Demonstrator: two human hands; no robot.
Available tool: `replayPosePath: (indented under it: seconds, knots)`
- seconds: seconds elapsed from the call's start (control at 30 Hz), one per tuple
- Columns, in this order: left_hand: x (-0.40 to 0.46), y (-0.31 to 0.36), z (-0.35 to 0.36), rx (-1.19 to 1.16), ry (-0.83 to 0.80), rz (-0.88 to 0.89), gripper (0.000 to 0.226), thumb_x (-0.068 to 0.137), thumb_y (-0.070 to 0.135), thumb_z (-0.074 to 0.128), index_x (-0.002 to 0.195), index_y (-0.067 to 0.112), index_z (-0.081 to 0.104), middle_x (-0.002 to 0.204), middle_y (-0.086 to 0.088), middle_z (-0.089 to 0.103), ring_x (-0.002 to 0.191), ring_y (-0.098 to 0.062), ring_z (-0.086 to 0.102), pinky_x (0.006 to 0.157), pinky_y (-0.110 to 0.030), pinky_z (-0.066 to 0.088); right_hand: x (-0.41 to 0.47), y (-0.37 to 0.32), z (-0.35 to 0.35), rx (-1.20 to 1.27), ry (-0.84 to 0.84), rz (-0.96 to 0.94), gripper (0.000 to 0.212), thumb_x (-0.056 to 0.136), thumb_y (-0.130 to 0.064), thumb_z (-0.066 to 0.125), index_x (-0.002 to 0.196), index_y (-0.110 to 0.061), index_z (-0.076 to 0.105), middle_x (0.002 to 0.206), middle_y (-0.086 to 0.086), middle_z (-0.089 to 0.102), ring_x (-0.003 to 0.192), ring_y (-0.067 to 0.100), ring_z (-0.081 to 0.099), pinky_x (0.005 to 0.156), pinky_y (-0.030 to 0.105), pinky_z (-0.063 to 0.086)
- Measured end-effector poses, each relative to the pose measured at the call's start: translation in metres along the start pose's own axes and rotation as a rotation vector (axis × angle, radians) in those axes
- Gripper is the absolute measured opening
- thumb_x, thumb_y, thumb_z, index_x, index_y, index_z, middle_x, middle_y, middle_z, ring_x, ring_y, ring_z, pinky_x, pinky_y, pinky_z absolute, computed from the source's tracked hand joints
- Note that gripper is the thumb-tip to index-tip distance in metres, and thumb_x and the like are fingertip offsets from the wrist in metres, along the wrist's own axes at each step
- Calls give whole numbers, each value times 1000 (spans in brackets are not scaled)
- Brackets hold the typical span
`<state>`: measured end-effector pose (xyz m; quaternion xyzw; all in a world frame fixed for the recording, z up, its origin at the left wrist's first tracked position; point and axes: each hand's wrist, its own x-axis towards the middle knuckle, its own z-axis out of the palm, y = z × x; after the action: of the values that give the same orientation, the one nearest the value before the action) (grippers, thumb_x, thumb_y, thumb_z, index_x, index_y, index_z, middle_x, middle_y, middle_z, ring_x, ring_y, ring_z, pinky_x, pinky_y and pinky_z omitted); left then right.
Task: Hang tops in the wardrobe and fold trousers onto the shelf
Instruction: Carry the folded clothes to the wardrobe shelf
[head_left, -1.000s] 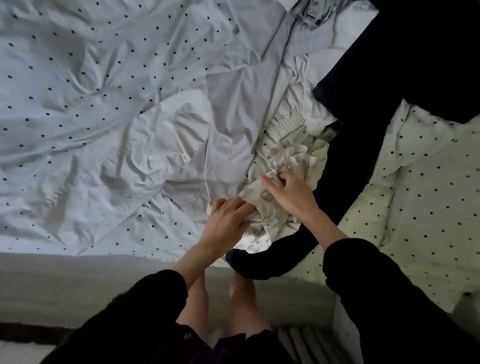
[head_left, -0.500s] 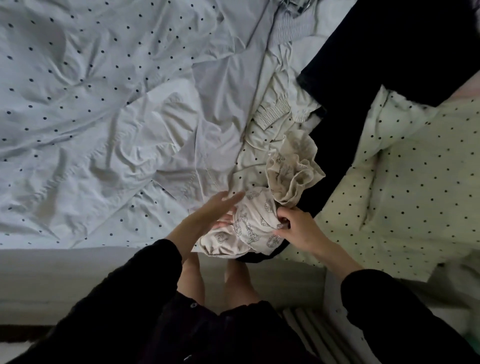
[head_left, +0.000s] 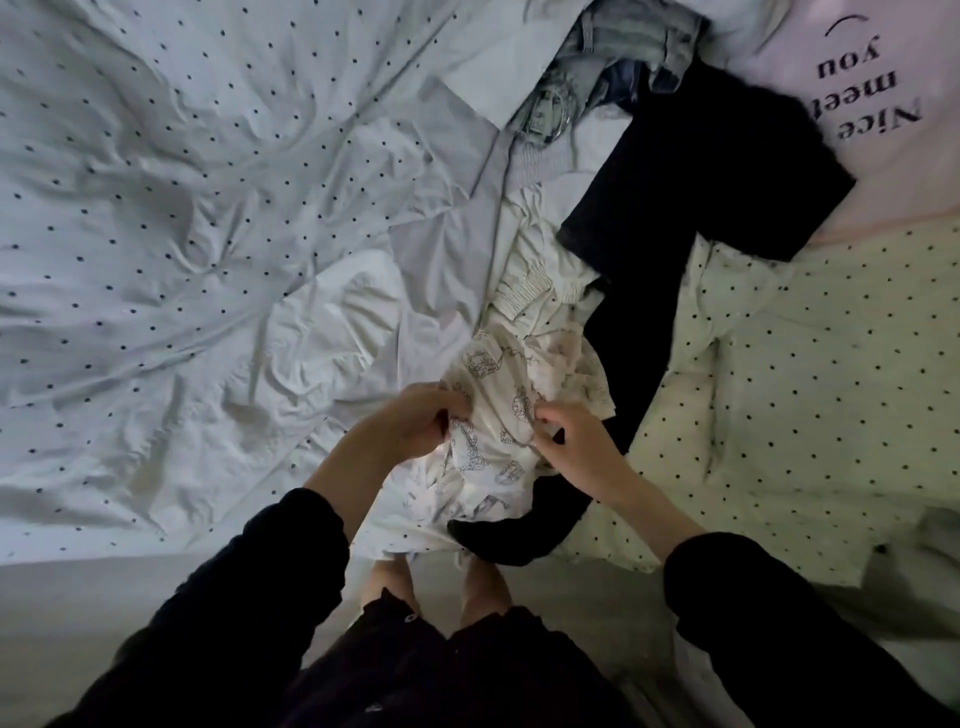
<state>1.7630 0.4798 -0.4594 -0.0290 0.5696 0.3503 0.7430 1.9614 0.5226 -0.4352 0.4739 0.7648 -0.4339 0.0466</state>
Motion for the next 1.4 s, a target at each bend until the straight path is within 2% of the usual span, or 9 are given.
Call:
replayPosePath:
  seconds: [0.13,0.23,0.3,0.47,0.67,0.8,1.07,1.17,1.4]
  knots:
    - [-41,36,26,534,167,448,26,74,-18,54,90,2,59,78,-8,57,74,-21,55,62,-23,46,15,-46,-36,669,22,266,43,99,-39,41,133,-13,48,115,3,62,109,27,60,81,29,42]
    - [-65,44,46,948,199,625,47,77,-6,57,122,7,55,100,-6,61,90,-19,57,68,-15,41,26,-67,-54,926,-122,322,79,72,-77,49,124,-19,56,117,5,66,106,23,63,85,36,48]
    - [-76,42,55,1053,122,704,52,78,-4,56,129,7,50,109,-5,62,97,-18,56,69,-11,37,33,-76,-60,931,-153,302,71,72,-72,57,116,-16,62,109,4,70,100,20,66,83,34,50]
    - [-86,40,42,962,-42,691,57,82,-9,49,134,15,49,105,3,60,100,-11,57,72,-5,41,42,-71,-62,840,-56,308,26,87,-31,59,100,-8,62,98,13,67,100,32,64,90,44,48]
    - [-91,59,44,905,180,944,41,88,16,64,128,15,53,120,-3,57,90,-15,61,78,-18,46,34,-86,-75,808,-156,236,37,92,-43,51,117,-19,65,113,4,69,111,22,63,106,50,39]
    - [-102,72,56,770,51,844,34,84,23,68,116,17,58,117,0,59,99,-12,63,70,-18,51,31,-97,-91,848,-138,233,51,95,-55,38,113,-17,66,116,6,68,111,21,62,104,42,42]
    - [-103,64,64,928,220,807,17,80,15,71,95,12,64,83,10,62,76,0,56,61,-2,38,21,-92,-104,779,-200,204,25,97,-27,48,93,-13,69,80,0,66,71,11,62,70,24,46]
    - [-108,62,66,959,175,774,15,80,16,70,83,20,56,74,15,57,70,-1,54,62,-11,39,19,-91,-109,656,-129,218,29,89,-41,60,92,-15,72,84,1,68,79,13,60,76,28,42]
    - [-112,70,55,859,220,715,26,78,8,67,72,18,44,66,-2,52,63,-18,44,62,-29,34,18,-91,-126,385,56,197,9,86,-12,60,79,-7,61,70,8,47,64,17,44,56,26,30]
